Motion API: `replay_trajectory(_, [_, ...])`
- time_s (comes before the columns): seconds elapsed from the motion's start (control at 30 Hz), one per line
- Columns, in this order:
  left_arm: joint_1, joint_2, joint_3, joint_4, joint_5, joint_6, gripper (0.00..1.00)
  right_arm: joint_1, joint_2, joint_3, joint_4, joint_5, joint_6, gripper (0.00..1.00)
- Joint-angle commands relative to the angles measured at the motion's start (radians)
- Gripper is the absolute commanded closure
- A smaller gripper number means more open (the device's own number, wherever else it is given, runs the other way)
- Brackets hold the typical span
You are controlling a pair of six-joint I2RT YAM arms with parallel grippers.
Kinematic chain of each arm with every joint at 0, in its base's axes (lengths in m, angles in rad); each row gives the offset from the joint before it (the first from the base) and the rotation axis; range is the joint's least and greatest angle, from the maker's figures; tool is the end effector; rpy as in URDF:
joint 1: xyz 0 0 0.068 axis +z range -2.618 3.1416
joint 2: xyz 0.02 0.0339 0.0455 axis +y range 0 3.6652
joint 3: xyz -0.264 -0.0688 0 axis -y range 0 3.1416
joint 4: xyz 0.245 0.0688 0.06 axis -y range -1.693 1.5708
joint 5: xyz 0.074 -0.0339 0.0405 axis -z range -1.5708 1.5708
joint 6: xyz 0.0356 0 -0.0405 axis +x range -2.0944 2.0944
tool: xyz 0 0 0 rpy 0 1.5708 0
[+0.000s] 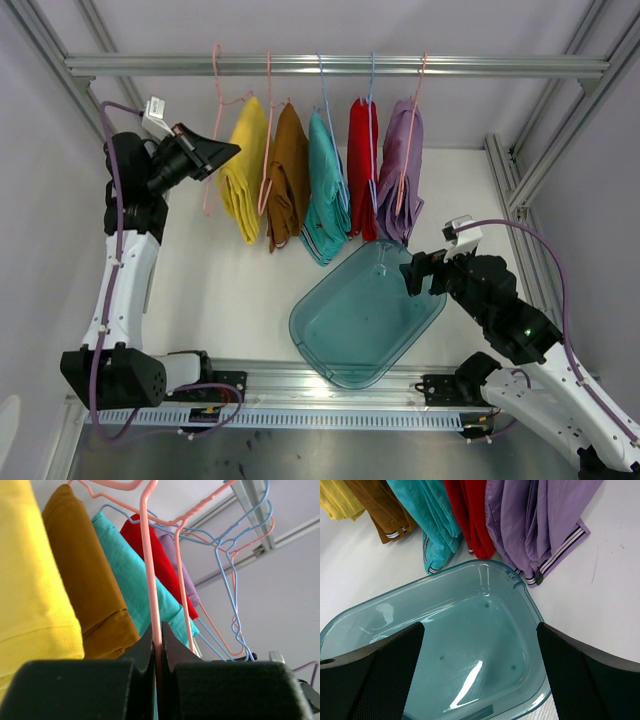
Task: Remove the trousers from the hanger
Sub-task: Pick up the hanger from the clothesline.
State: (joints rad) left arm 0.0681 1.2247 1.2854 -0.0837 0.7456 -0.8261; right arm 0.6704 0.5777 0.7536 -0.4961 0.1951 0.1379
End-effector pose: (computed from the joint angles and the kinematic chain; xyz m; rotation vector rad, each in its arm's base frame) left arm 0.2725 -0.0056 0.4343 -0.1408 1.7124 -1.1635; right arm 0.1085 0.0772 0.3253 -0.3698 1.8651 0.3678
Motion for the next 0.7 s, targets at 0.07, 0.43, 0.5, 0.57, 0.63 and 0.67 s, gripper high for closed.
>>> replay_trajectory(0.07, [-0.013, -0.119, 0.058, 0.096, 0.015, 0.139, 0.99, 0.005, -0.004, 0.01, 0.021, -0.016, -0.004, 0.0])
replay_trajectory(0.43, [-0.025, 0.056, 0.213, 0.078, 0.005, 0.137, 1.0, 0.005, -0.004, 0.009, 0.018, -0.005, -0.004, 0.01])
replay_trajectory(0.5, [-0.03, 0.067, 0.221, 0.078, -0.003, 0.14, 1.0, 0.003, 0.002, 0.009, 0.018, -0.003, -0.006, 0.01])
replay_trajectory(0.57, [-0.034, 0.082, 0.25, 0.078, 0.001, 0.14, 1.0, 0.003, 0.005, 0.009, 0.018, -0.003, -0.006, 0.01])
replay_trajectory(0.63, [-0.04, 0.09, 0.279, 0.067, -0.002, 0.148, 1.0, 0.003, 0.011, 0.01, 0.019, -0.005, -0.006, 0.0])
replay_trajectory(0.67, [-0.042, 0.085, 0.291, 0.068, -0.002, 0.145, 1.0, 0.004, 0.016, 0.012, 0.019, -0.003, -0.006, 0.01])
